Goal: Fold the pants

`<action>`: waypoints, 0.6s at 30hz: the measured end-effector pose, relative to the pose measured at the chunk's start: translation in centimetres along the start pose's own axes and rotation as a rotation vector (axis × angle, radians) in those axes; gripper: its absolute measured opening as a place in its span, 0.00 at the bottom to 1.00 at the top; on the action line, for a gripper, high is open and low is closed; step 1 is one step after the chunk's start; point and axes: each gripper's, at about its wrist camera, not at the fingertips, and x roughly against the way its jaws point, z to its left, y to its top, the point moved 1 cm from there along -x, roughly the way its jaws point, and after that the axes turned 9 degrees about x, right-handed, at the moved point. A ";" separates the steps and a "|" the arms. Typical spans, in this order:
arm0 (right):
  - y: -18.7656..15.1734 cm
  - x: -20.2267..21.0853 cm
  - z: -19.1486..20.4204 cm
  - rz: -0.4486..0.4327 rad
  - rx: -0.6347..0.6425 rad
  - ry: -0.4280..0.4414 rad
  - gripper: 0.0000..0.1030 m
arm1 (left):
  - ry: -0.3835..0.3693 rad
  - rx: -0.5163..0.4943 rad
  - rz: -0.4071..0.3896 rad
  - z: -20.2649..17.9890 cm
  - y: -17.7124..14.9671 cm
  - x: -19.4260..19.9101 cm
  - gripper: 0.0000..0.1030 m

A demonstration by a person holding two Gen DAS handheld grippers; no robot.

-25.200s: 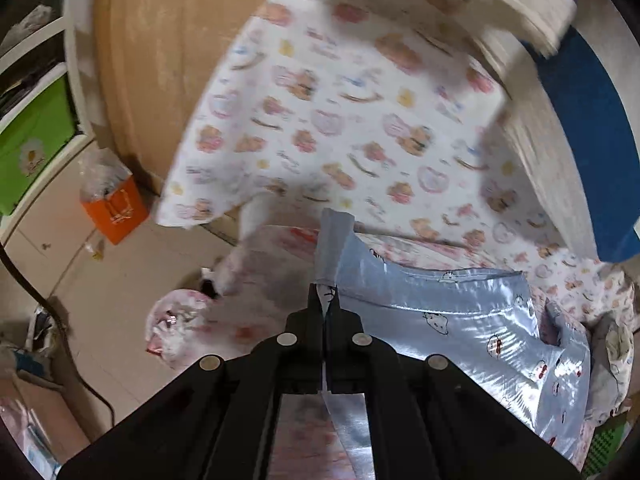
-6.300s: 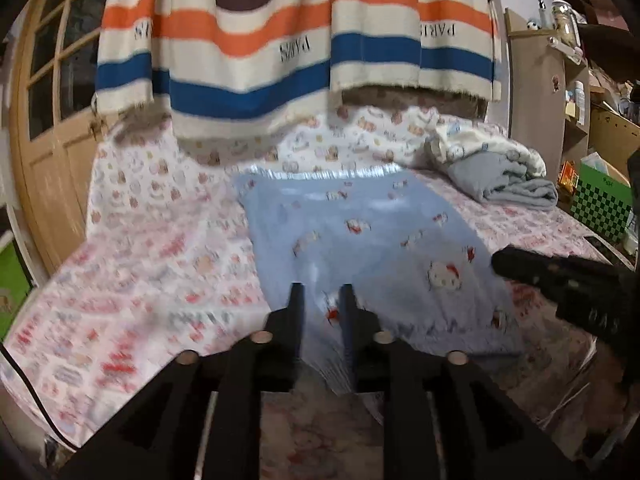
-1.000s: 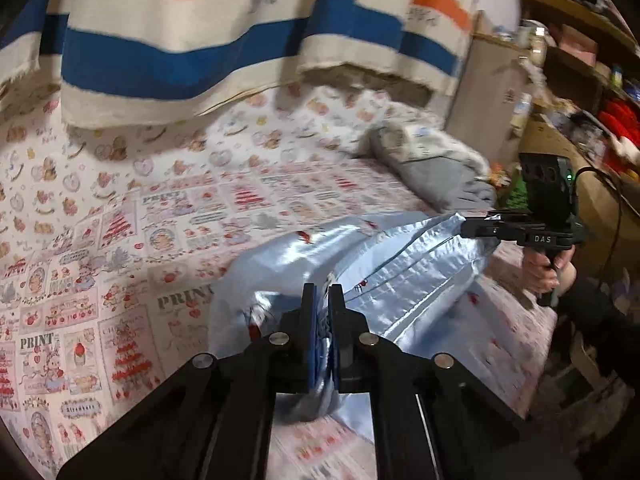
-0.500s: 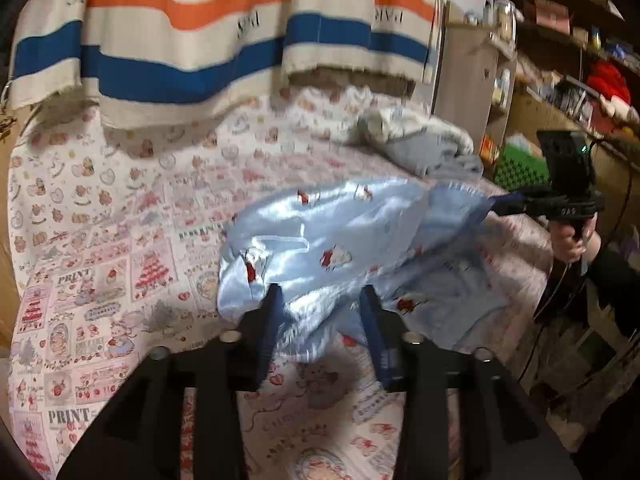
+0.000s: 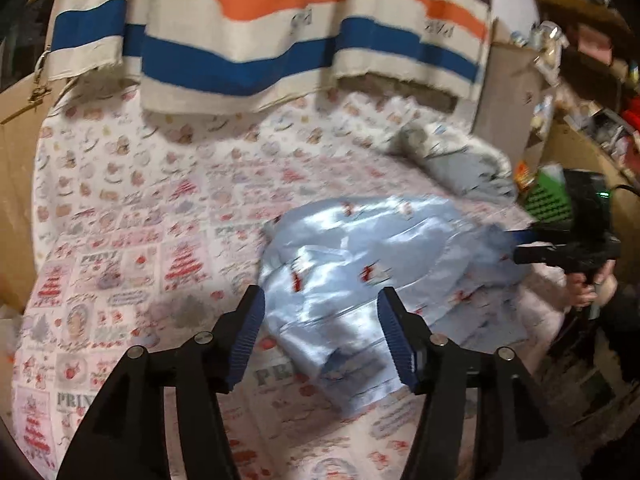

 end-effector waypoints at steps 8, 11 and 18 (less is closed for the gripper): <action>-1.2 0.4 0.6 0.024 0.030 -0.125 0.04 | -0.069 0.108 0.086 1.5 -0.8 -1.4 0.00; -1.9 1.4 0.3 0.057 0.028 -0.199 0.03 | -0.127 0.134 0.088 1.4 -1.0 -0.4 0.00; -4.3 2.5 2.0 0.124 0.085 -0.188 0.03 | -0.108 0.082 0.131 -0.1 -2.3 0.0 0.02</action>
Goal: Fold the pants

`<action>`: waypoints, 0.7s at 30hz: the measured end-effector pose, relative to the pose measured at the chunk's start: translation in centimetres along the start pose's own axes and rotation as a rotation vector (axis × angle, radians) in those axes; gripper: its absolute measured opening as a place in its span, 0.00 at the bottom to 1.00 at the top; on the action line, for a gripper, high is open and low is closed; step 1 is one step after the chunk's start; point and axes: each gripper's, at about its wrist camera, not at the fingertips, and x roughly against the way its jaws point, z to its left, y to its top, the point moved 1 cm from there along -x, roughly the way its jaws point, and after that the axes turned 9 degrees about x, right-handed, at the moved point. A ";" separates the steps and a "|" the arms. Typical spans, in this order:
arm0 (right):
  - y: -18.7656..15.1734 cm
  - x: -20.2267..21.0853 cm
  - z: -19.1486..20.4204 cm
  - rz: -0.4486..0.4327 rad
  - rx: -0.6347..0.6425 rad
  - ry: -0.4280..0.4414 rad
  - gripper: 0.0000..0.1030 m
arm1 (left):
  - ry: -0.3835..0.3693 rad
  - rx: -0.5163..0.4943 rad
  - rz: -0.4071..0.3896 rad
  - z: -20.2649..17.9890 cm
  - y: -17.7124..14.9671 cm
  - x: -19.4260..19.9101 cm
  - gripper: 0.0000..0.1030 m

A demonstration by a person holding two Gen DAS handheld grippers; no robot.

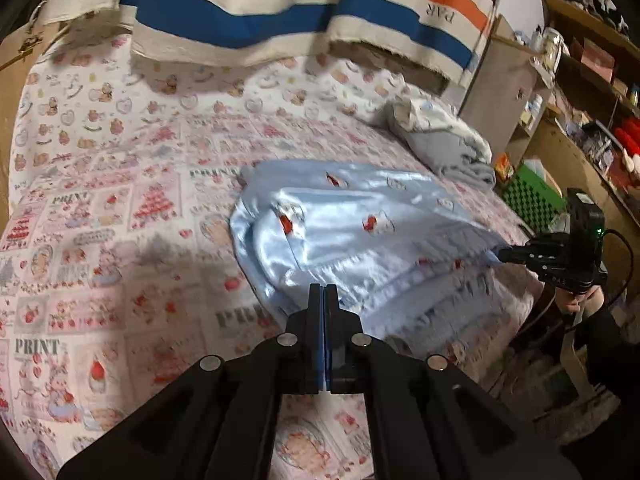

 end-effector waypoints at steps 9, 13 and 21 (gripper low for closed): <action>0.5 0.3 -0.6 -0.077 -0.082 0.021 0.20 | 0.037 0.058 0.045 0.8 0.7 -2.6 0.33; 0.8 -1.5 -0.4 -0.052 -0.098 0.052 0.14 | 0.038 0.053 0.009 0.2 0.3 -2.4 0.03; -0.4 -0.2 0.3 -0.051 -0.098 0.067 0.02 | 0.050 0.028 0.009 -1.1 -2.0 0.1 0.03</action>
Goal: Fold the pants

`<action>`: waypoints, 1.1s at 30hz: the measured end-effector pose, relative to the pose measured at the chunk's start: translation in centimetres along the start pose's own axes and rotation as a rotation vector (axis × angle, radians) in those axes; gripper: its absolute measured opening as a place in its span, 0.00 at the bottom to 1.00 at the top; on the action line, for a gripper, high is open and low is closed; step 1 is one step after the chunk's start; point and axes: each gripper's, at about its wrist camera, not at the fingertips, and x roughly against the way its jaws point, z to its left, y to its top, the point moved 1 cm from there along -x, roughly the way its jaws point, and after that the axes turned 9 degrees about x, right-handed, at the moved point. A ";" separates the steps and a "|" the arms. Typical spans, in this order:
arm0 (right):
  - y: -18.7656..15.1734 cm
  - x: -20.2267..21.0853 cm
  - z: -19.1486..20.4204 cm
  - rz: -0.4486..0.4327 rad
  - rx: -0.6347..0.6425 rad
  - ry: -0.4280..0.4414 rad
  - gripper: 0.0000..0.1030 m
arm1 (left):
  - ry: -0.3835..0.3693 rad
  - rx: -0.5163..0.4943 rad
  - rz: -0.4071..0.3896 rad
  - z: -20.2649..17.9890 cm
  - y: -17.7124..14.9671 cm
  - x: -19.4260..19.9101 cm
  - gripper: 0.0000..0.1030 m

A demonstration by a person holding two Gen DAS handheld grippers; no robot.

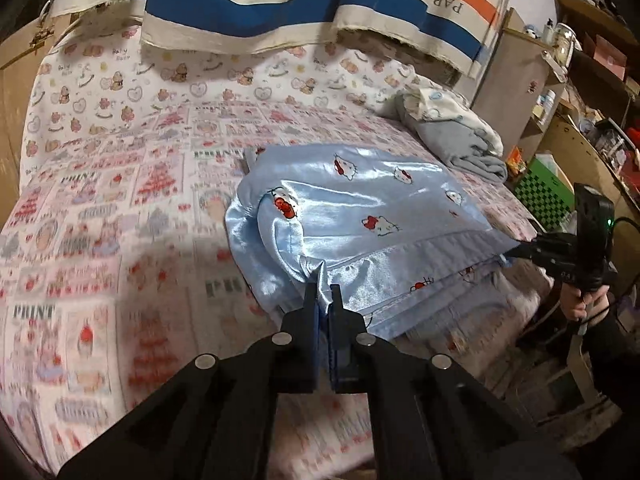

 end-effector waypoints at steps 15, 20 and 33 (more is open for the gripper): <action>-1.0 1.4 0.1 -0.024 -0.039 0.031 0.24 | 0.140 -0.076 -0.053 -0.6 -1.3 0.4 0.24; -1.3 1.8 -0.6 -0.030 -0.061 -0.005 0.25 | 0.199 -0.060 -0.074 0.0 -1.3 0.7 0.67; -0.1 4.6 -2.4 -0.115 -0.019 0.054 0.30 | 0.174 0.002 -0.187 1.6 1.6 3.1 0.81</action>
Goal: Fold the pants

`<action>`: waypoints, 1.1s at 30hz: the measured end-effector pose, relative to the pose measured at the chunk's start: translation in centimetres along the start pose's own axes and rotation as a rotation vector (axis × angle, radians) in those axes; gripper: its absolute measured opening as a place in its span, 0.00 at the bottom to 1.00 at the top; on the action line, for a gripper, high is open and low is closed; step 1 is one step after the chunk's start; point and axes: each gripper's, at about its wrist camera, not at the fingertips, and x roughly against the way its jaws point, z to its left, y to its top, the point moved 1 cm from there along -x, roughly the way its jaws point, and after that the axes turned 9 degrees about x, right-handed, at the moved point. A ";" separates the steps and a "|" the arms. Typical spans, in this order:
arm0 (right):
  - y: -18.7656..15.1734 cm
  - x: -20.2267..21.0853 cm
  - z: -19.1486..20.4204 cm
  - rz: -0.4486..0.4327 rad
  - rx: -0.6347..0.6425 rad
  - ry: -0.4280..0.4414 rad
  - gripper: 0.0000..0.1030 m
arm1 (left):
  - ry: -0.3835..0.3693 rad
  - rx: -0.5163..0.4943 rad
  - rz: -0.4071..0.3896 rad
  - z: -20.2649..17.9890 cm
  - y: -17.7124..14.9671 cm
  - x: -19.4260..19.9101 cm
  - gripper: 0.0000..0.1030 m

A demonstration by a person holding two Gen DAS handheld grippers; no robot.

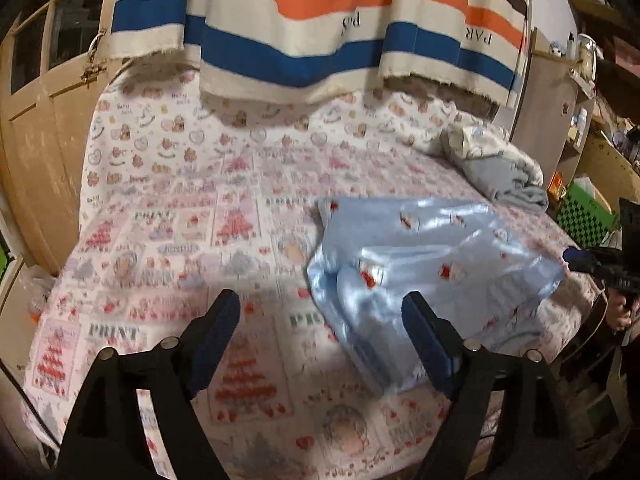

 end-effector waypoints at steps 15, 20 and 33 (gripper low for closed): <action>4.5 -7.1 -5.8 0.034 -0.217 0.032 0.53 | 0.001 0.017 0.163 -0.7 3.9 -8.9 0.56; 3.8 -10.0 -7.2 0.109 -0.230 0.051 0.45 | -0.022 0.012 0.199 -0.9 3.6 -10.1 0.54; 5.4 -11.8 -4.4 0.133 -0.037 0.044 0.02 | -0.037 -0.072 0.177 -3.0 4.7 -11.3 0.05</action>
